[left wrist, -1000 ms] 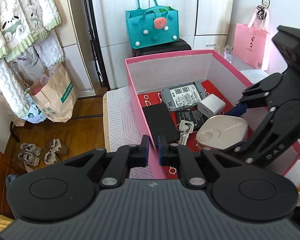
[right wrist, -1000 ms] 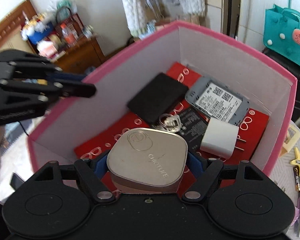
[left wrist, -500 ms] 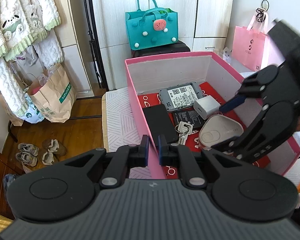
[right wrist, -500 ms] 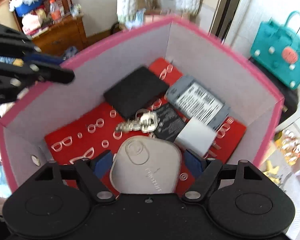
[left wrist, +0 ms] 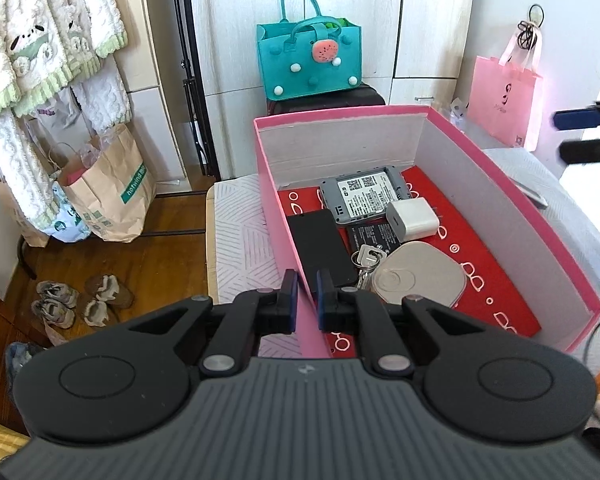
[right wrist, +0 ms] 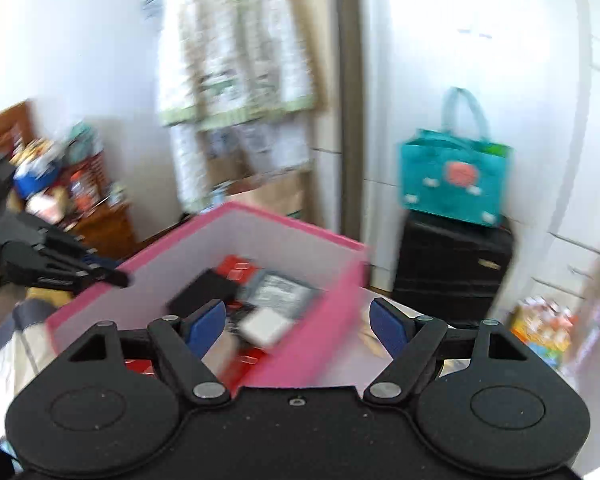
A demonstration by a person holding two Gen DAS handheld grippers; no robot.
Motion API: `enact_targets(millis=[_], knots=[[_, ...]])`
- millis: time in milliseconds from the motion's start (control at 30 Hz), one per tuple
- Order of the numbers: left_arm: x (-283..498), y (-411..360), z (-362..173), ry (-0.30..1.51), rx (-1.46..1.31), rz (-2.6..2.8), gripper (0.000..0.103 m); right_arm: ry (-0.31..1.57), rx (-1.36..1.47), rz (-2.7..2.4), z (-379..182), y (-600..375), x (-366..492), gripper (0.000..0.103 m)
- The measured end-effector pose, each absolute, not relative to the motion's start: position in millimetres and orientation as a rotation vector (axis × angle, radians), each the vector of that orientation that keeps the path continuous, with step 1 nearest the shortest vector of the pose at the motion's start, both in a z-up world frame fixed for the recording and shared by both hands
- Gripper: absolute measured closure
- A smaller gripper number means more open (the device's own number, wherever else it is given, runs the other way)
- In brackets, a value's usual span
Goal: Organize rigid objects
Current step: 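Move the right tool back toward the white ZDX pocket router, then close the right gripper on the white ZDX pocket router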
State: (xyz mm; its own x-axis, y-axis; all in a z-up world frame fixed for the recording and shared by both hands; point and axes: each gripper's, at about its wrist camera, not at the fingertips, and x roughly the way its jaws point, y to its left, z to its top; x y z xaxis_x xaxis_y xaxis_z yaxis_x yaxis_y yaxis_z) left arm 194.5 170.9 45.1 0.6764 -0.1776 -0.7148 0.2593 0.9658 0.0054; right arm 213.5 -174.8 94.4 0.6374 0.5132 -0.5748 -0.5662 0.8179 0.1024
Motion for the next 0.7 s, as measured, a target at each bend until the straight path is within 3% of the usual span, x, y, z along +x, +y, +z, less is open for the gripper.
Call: enact_targets(millis=[333,467,700], knots=[[192.7,159.5,45.4,0.794,0.166,-0.201,0.095,0.643,0.010,0.441,34.9,-262.2,223.7,0.021],[191.1,160.9,44.3,0.794,0.155,-0.196,0.095,0.709,0.024,0.458,2.6,-279.8,241.1,0.039],[188.7,168.4,46.1,0.801,0.104,-0.206,0.095,0.797,0.030,0.485,-31.0,-281.0,282.1,0.042]])
